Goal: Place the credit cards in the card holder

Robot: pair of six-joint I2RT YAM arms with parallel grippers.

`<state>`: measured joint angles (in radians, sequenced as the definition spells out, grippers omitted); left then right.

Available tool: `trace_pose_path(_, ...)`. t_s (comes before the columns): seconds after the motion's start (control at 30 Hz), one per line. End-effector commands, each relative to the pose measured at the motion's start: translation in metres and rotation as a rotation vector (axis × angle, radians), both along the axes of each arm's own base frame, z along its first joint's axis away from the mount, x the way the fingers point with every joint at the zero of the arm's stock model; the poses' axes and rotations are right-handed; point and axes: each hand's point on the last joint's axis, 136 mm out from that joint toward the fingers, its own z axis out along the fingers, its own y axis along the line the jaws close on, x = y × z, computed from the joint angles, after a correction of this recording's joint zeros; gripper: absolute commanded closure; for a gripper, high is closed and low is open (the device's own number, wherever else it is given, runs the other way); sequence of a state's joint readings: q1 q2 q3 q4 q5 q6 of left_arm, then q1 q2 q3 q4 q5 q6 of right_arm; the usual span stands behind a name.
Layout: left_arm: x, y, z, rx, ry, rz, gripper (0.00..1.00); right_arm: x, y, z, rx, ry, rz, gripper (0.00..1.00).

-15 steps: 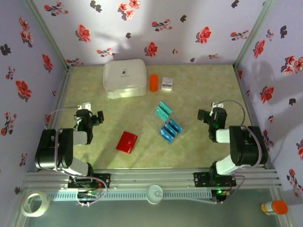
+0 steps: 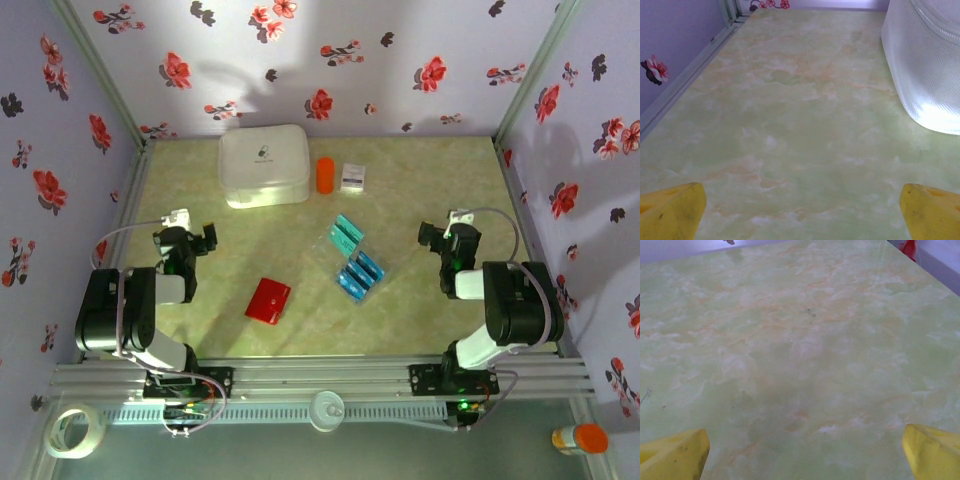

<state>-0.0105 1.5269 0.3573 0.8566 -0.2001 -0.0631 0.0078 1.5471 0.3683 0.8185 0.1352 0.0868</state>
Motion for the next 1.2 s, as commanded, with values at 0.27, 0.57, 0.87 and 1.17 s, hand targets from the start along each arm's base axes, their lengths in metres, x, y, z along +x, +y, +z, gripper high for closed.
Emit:
trace_pose_path(0.27,0.011,0.004,0.016,0.046,-0.054,0.014,0.00,0.013,-0.002,0.018,-0.006,-0.066,-0.015,0.01)
trace_pose_path(0.57,0.011,0.004,0.016,0.046,-0.055,0.014,0.00,0.013,-0.002,0.018,-0.002,-0.067,-0.014,0.01)
trace_pose_path(0.87,0.008,0.021,0.051,0.031,-0.036,0.136,0.00,0.006,-0.022,0.103,0.090,-0.100,-0.170,0.01)
trace_pose_path(1.17,-0.010,0.015,0.116,-0.273,0.019,0.283,0.00,-0.001,0.056,0.163,0.481,0.077,0.129,0.06)
